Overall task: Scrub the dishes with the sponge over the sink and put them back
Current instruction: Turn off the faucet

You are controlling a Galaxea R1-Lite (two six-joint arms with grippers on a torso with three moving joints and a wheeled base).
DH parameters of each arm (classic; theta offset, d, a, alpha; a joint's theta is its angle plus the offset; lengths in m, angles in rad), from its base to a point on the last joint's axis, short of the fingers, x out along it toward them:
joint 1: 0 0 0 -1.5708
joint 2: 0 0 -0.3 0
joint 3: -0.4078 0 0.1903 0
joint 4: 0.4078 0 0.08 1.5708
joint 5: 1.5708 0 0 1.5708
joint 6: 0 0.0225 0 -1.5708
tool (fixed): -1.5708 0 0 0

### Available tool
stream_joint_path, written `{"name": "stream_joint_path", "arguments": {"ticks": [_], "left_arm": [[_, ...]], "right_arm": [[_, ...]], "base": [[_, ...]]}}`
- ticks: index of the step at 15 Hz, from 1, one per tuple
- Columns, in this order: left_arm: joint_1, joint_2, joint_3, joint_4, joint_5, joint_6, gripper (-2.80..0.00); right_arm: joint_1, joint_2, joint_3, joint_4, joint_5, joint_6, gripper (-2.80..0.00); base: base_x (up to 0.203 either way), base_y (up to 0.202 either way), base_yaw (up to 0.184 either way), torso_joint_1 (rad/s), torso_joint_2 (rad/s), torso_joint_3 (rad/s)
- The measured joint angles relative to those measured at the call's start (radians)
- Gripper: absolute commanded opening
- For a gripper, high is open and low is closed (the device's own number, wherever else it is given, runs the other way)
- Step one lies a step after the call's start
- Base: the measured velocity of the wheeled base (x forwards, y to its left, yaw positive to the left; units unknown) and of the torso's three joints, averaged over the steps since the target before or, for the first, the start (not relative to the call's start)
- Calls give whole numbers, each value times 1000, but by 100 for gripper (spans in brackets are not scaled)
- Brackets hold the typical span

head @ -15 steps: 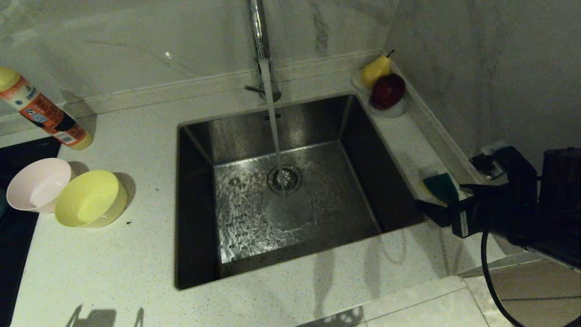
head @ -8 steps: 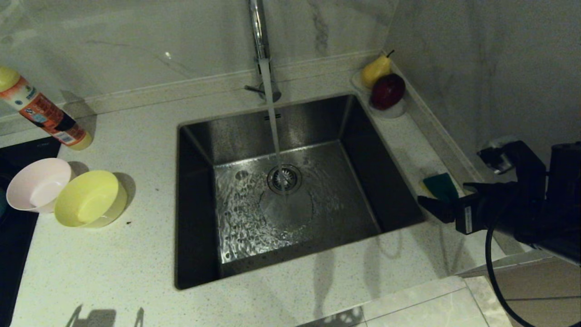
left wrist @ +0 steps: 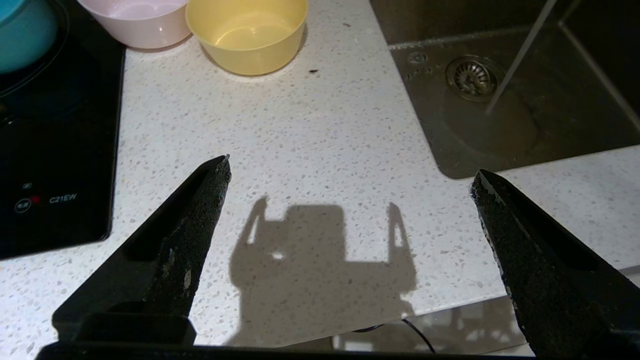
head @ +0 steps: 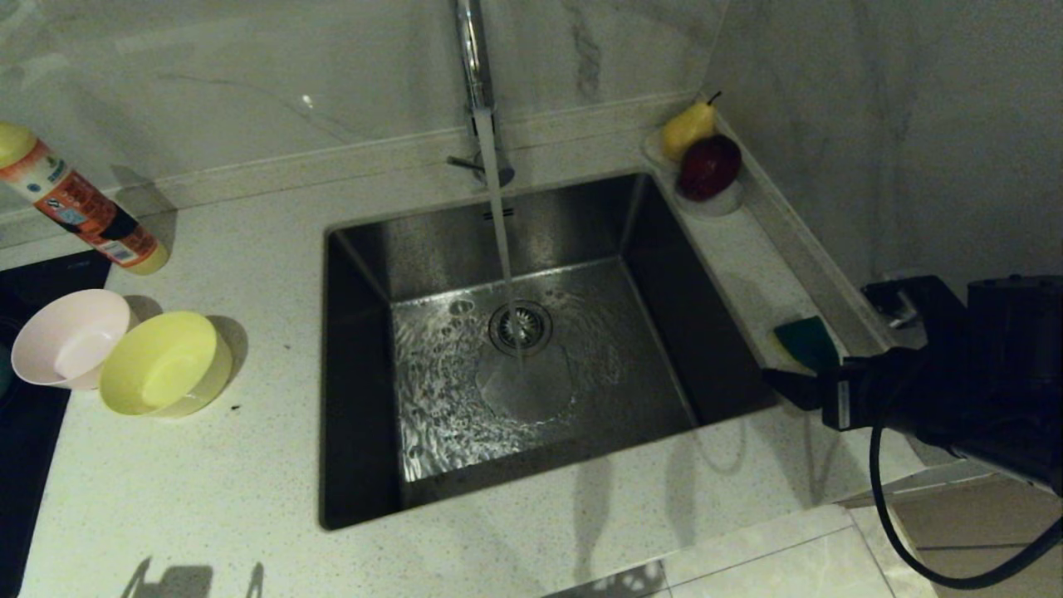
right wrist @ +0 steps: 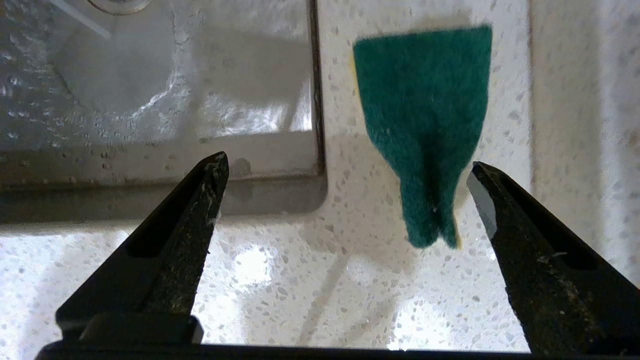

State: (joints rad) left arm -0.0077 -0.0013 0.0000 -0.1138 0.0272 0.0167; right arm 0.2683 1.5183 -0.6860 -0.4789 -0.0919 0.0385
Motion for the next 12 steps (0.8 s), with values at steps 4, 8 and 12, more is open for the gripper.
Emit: {"name": "stream_joint_path", "arguments": {"ticks": [4, 8, 12], "left_arm": [[0, 0, 0, 1, 0, 0, 0], [0, 0, 0, 1, 0, 0, 0], [0, 0, 0, 1, 0, 0, 0]], "right_arm": [[-21, 21, 6, 1, 2, 5, 0], [-26, 34, 4, 3, 11, 20, 0], [-26, 46, -10, 2, 13, 19, 0]], "base": [[0, 0, 0, 0, 0, 0], [0, 0, 0, 0, 0, 0], [0, 0, 0, 0, 0, 0]]}}
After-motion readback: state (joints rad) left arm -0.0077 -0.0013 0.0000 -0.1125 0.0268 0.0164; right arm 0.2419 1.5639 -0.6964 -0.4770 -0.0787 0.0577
